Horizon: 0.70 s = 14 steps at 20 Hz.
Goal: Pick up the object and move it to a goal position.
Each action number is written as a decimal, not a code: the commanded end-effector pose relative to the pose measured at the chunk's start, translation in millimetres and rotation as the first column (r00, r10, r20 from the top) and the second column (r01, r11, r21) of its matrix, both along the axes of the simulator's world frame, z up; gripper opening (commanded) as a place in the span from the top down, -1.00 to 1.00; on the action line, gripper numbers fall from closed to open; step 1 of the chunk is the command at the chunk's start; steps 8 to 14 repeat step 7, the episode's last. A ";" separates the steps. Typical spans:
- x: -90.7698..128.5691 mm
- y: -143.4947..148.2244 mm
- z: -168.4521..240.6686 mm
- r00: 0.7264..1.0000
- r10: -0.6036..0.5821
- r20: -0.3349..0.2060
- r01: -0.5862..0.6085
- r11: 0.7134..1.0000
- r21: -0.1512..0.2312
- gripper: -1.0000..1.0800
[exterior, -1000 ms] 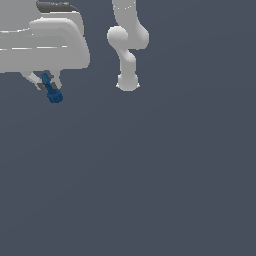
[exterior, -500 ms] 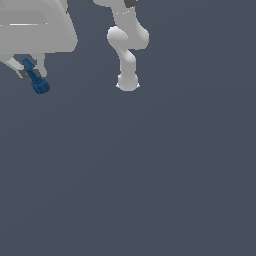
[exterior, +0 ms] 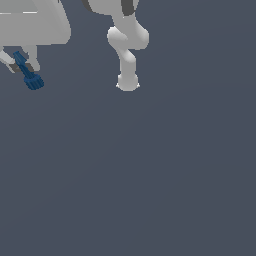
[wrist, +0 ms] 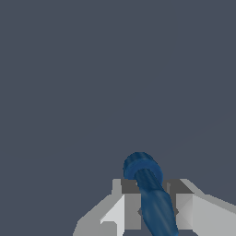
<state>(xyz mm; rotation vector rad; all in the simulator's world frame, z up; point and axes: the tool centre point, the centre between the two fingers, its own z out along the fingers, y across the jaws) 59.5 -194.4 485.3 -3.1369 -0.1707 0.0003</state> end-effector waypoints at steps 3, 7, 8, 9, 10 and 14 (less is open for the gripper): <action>0.6 -0.8 2.2 1.000 0.000 0.000 0.000 1.000 0.000 1.00; 0.8 -1.0 2.7 1.000 0.000 0.000 0.000 1.000 0.000 1.00; 0.8 -1.0 2.7 1.000 0.000 0.000 0.000 1.000 0.000 1.00; 0.8 -1.0 2.7 1.000 0.000 0.000 0.000 1.000 0.000 1.00; 0.8 -1.0 2.7 1.000 0.000 0.000 0.000 1.000 0.000 1.00; 0.8 -1.0 2.7 1.000 0.000 0.000 0.000 1.000 0.000 1.00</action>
